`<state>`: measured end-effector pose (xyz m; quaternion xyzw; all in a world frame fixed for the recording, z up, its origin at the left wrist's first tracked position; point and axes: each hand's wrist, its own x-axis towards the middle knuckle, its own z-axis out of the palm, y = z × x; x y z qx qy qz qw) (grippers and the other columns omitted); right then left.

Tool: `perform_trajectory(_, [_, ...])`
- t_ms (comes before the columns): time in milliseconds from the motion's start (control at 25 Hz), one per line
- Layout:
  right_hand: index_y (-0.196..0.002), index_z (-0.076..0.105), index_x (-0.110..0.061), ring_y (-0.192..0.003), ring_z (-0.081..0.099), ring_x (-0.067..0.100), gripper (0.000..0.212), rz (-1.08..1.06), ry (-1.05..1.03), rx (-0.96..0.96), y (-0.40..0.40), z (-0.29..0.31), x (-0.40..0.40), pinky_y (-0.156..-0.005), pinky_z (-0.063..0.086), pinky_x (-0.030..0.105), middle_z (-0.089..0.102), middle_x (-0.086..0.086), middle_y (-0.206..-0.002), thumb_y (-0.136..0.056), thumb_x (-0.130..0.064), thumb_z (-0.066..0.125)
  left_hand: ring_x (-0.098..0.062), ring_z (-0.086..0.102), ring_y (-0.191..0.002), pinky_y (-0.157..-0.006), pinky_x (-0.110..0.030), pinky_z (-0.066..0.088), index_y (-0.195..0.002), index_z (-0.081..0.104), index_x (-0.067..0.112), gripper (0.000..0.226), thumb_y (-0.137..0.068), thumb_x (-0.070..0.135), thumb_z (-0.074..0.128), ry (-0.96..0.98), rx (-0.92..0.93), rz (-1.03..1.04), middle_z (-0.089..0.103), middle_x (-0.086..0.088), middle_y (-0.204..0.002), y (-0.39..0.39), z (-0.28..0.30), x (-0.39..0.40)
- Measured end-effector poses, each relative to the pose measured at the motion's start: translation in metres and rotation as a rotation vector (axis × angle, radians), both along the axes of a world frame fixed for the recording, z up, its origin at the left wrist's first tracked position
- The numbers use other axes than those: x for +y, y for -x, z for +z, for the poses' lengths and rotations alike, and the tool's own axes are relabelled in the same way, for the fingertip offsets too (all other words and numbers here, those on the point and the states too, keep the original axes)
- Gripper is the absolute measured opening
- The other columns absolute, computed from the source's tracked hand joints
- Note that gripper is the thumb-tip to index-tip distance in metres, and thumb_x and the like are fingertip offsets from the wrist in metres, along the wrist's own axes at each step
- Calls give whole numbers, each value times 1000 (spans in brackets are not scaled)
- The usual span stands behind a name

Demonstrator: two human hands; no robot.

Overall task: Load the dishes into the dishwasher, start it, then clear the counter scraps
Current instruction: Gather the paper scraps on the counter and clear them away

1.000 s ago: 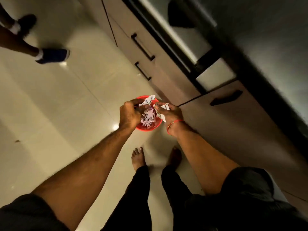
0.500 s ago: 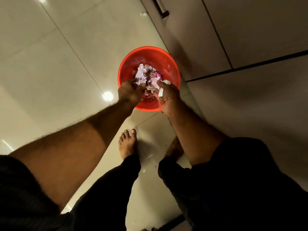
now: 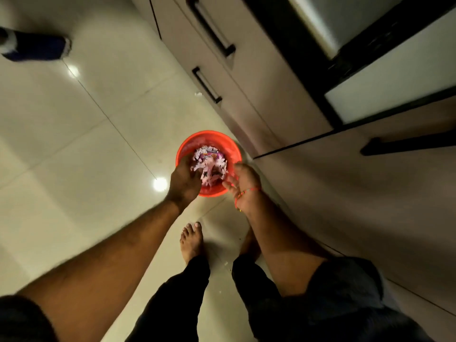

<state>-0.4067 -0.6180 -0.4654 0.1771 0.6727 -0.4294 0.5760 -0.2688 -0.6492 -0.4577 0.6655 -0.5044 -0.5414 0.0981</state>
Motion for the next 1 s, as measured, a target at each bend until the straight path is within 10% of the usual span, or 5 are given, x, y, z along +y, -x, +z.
perform_trajectory(480, [-99,68,-10,-62,63,20,19,-152,342,268,43,310,99,-56,53,29,67,8,-81,-97,-3,51,-16,60,-113,-96,-21,40,-124,61,14,28,-100,3,51,468,201,-294,64,4,-118,57,278,47])
perform_trajectory(1000, [-106,64,6,-52,59,13,18,-488,493,721,187,464,227,-50,49,21,61,10,-72,-99,0,48,-22,63,-96,-95,-44,51,-123,63,7,36,-91,-7,57,609,497,-829,62,-7,-115,219,426,102])
